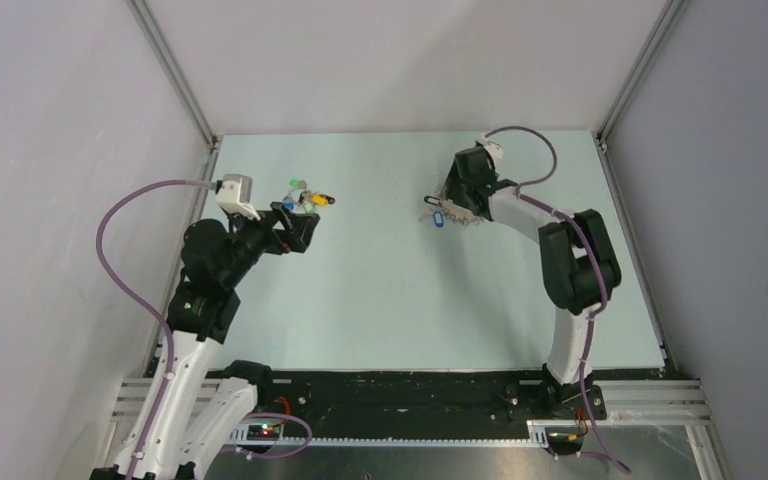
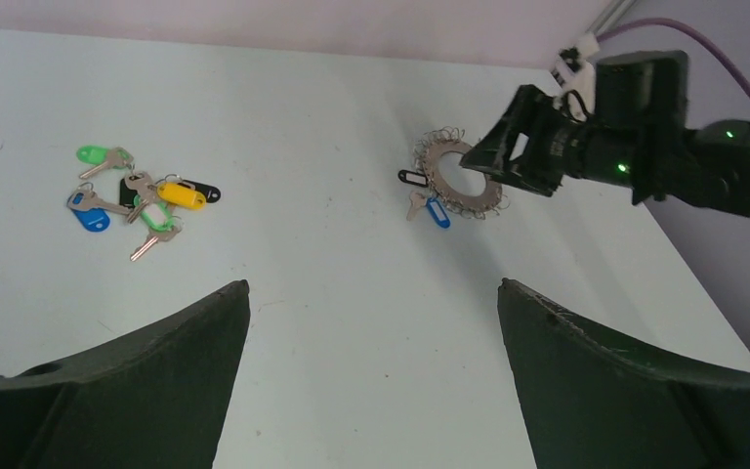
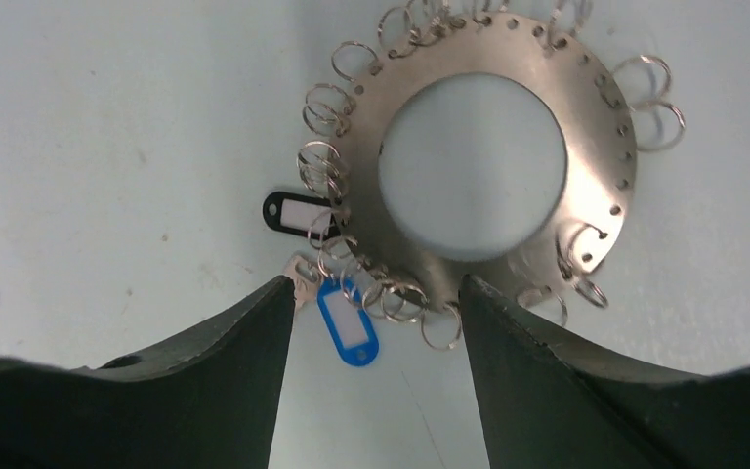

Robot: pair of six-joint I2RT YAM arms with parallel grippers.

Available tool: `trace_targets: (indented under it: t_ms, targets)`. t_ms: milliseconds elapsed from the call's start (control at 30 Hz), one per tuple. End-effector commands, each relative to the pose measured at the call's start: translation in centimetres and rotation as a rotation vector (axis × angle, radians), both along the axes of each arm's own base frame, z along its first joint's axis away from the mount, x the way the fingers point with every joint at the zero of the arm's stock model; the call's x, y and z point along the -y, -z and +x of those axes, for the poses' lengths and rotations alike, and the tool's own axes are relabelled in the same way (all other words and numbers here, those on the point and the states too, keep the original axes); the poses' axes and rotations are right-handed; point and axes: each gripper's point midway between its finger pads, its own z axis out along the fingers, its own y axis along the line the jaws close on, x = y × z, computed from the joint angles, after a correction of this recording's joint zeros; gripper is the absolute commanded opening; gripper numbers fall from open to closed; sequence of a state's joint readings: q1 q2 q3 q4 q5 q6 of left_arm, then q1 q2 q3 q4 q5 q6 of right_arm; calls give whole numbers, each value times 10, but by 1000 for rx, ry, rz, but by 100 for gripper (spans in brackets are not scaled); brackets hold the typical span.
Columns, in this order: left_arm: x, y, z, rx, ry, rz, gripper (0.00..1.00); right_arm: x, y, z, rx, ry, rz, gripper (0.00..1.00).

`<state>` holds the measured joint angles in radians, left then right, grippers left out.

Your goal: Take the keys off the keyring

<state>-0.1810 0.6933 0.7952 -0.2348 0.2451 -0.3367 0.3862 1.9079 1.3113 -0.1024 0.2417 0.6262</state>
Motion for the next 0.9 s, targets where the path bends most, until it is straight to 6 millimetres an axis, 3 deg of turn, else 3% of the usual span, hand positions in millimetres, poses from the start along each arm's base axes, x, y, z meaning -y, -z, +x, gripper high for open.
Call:
trace_targets:
  t_ms: [0, 200, 500, 567, 600, 700, 733, 867]
  targets:
    - [7, -25, -4, 62, 36, -30, 100, -12, 6, 12, -85, -146, -208, 67]
    - [8, -25, -5, 61, 40, -35, 100, -27, 40, 11, -280, -337, -336, 71]
    - [4, -25, -7, 76, 24, -23, 100, -12, 72, 4, -426, -383, -388, 63]
    - [2, -26, -7, 81, 18, -20, 100, -11, 76, -3, -461, -407, -388, 56]
    - [2, -25, -7, 81, 16, -17, 100, -12, 78, -6, -471, -417, -386, 42]
    - [1, -25, -6, 79, 10, -14, 100, -19, 77, -19, -468, -463, -363, 17]
    - [1, -23, -5, 73, 10, -14, 100, -25, 75, -20, -449, -473, -353, 3]
    - [1, -20, 1, 49, 0, -23, 100, -40, 46, -30, -346, -520, -298, 0]
